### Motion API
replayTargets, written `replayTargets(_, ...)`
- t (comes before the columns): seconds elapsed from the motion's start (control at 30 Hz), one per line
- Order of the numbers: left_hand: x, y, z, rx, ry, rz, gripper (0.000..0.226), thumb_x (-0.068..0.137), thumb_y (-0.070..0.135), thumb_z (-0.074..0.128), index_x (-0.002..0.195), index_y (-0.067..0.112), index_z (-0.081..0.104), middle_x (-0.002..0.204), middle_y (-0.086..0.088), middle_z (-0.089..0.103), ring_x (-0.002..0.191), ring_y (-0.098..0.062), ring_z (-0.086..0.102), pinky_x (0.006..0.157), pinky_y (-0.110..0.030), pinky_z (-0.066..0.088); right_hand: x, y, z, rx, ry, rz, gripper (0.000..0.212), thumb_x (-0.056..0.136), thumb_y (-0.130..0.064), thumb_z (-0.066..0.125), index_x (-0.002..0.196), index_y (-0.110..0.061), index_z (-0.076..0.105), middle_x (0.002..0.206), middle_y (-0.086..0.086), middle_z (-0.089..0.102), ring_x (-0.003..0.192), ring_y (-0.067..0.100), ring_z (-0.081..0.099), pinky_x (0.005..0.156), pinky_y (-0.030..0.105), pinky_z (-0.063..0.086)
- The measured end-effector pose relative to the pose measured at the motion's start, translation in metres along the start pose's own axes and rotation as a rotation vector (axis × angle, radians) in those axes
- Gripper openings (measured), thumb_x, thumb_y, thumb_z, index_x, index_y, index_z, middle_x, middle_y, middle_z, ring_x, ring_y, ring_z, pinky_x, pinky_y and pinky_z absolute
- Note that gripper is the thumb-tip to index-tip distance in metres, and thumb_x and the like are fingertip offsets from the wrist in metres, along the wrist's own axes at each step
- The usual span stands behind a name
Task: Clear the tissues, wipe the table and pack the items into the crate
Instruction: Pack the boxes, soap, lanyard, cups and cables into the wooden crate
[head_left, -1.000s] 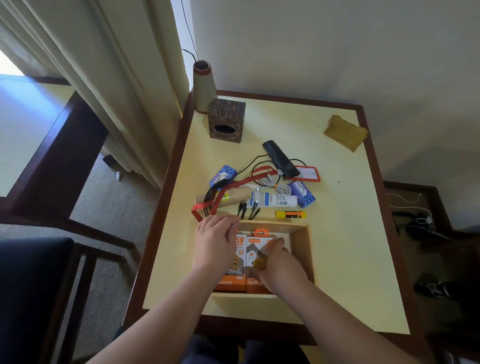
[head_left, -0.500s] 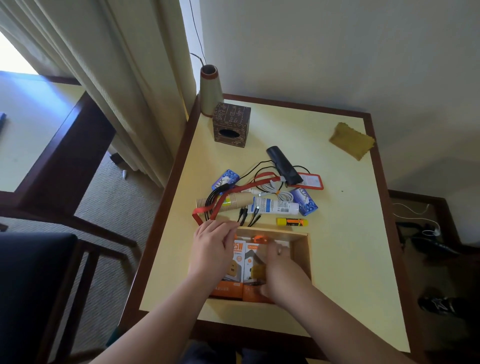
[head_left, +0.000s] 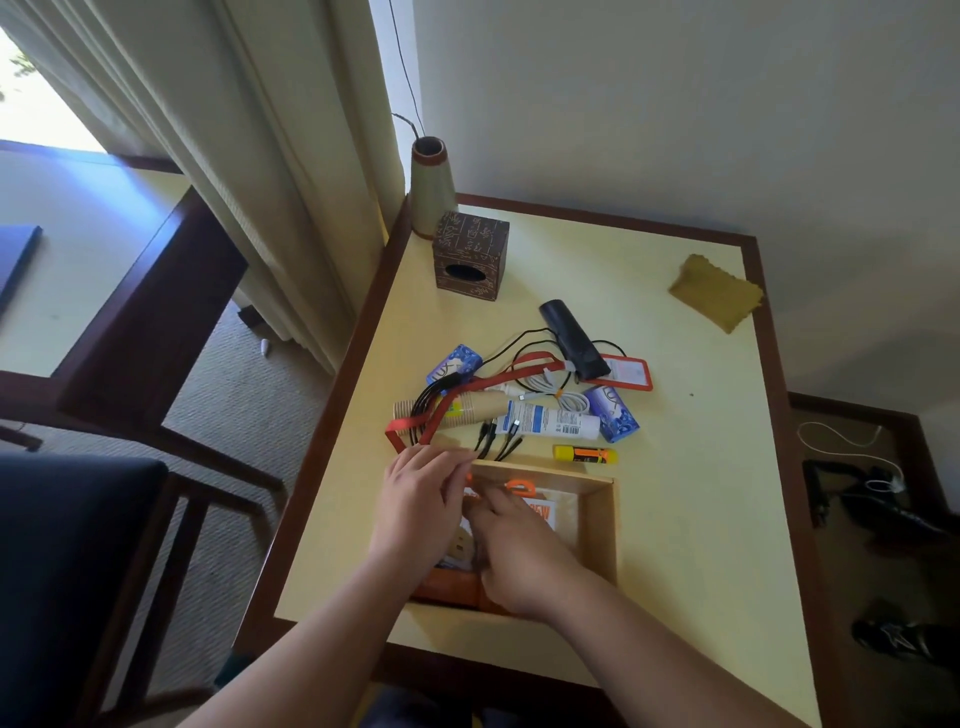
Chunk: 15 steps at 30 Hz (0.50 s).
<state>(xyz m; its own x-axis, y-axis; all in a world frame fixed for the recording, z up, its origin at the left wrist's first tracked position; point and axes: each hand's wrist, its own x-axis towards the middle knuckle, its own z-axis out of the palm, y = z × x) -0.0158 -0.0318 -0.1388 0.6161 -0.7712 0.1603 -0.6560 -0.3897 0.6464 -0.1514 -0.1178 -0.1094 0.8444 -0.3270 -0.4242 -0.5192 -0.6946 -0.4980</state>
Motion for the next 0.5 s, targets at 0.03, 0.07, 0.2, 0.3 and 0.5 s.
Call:
replayTargets(0.03, 0.0, 0.0, 0.0, 0.003, 0.003, 0.006, 0.018, 0.1, 0.022, 0.067, 0.114, 0.026, 0.078, 0.11, 0.017, 0.072, 0.109, -0.011, 0.061, 0.101, -0.032, 0.045, 0.002, 0.003, -0.004, 0.01, -0.003, -0.012, 0.077, 0.09, -0.016, 0.067, 0.158, -0.031, 0.033, 0.166, -0.002, 0.025, 0.151, 0.025, 0.027, 0.122, 0.041, 0.032)
replayTargets(0.07, 0.0, 0.0, -0.001, 0.007, 0.005, 0.011, 0.018, 0.1, 0.022, 0.067, 0.114, 0.026, 0.078, 0.11, 0.017, 0.072, 0.109, -0.011, 0.061, 0.101, -0.031, 0.044, 0.003, 0.006, -0.007, 0.02, -0.005, -0.026, 0.076, 0.091, -0.019, 0.067, 0.158, -0.033, 0.033, 0.165, -0.004, 0.028, 0.15, 0.024, 0.03, 0.121, 0.04, 0.033)
replayTargets(0.2, -0.001, 0.003, -0.002, 0.026, 0.016, 0.028, 0.018, 0.102, 0.025, 0.063, 0.113, 0.026, 0.077, 0.111, 0.017, 0.071, 0.107, -0.011, 0.061, 0.099, -0.03, 0.043, -0.005, 0.016, -0.023, 0.125, -0.037, -0.046, 0.071, 0.094, -0.03, 0.062, 0.157, -0.046, 0.031, 0.155, -0.011, 0.048, 0.133, 0.018, 0.052, 0.109, 0.034, 0.046)
replayTargets(0.3, 0.0, 0.006, -0.003, 0.05, 0.008, 0.02, 0.016, 0.101, 0.027, 0.065, 0.112, 0.027, 0.077, 0.112, 0.017, 0.071, 0.107, -0.012, 0.06, 0.098, -0.026, 0.038, -0.028, 0.02, -0.044, 0.249, -0.016, -0.005, 0.041, 0.098, -0.039, 0.059, 0.139, -0.048, 0.056, 0.114, -0.019, 0.07, 0.089, -0.002, 0.066, 0.081, 0.029, 0.058)
replayTargets(0.5, 0.0, 0.009, -0.004, 0.068, -0.035, -0.028, 0.016, 0.101, 0.032, 0.065, 0.115, 0.034, 0.074, 0.116, 0.023, 0.067, 0.113, -0.004, 0.054, 0.104, -0.027, 0.033, -0.043, 0.055, -0.098, 0.321, 0.322, 0.054, 0.019, 0.103, -0.032, 0.059, 0.118, -0.037, 0.071, 0.083, -0.012, 0.074, 0.058, 0.008, 0.062, 0.048, 0.022, 0.05)
